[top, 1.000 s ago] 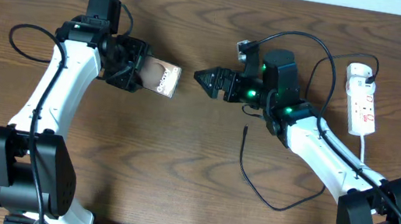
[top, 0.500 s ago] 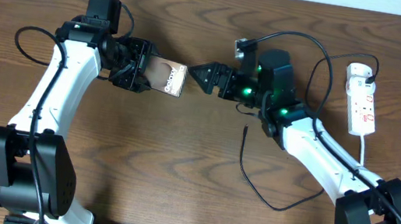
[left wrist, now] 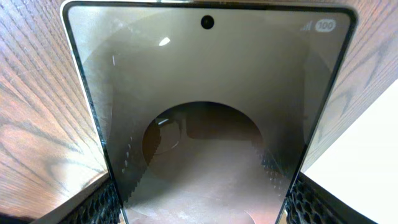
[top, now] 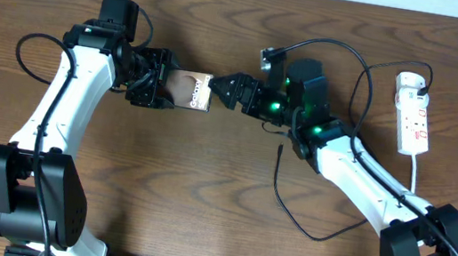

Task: Plug charger to phone and switch on socket
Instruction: 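Grasp the phone's bottom end with the right gripper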

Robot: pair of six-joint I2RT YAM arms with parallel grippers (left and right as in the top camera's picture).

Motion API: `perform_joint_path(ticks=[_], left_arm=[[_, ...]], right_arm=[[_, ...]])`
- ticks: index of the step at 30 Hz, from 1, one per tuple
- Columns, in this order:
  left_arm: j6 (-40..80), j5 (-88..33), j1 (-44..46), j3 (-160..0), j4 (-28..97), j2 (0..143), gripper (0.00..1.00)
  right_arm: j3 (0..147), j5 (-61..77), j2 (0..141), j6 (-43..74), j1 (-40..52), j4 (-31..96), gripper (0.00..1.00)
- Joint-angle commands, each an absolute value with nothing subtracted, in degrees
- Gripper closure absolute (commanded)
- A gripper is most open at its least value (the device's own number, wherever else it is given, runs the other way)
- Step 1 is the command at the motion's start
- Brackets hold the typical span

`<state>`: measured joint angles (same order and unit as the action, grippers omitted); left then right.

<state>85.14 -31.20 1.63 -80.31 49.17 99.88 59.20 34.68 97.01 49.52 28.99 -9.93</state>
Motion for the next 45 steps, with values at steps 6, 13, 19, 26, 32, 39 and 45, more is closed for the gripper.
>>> perform_joint_path(ticks=[6,13,19,26,32,39,45], left_arm=[[86.9,-32.6,1.7,-80.7,50.3,99.2,0.93],[86.9,-32.6,1.7,-80.7,52.5,99.2,0.93],[86.0,-32.6,1.7,-80.7,53.8,99.2,0.93],[86.0,-32.6,1.8,-80.7,54.0,99.2,0.93],[86.0,-34.9,2.2,-80.7,54.0,99.2,0.93],[86.0,-37.6,2.2,-80.7,54.4,99.2,0.93],[86.0,-38.9,2.2,-80.7,55.7,99.2,0.93]], right_arm=[[60.3,31.3,96.7,54.9,31.8,-10.0,0.1],[60.3,29.0,96.7,55.5,34.5,-9.9,0.13],[60.3,27.3,96.7,55.7,36.2,-9.9,0.15],[60.3,24.2,96.7,55.9,38.2,-9.9,0.21],[60.3,22.2,96.7,55.9,39.8,-10.1,0.23],[60.3,21.5,96.7,55.9,40.0,-10.0,0.26],[60.3,21.3,96.7,55.9,40.0,-10.0,0.26]])
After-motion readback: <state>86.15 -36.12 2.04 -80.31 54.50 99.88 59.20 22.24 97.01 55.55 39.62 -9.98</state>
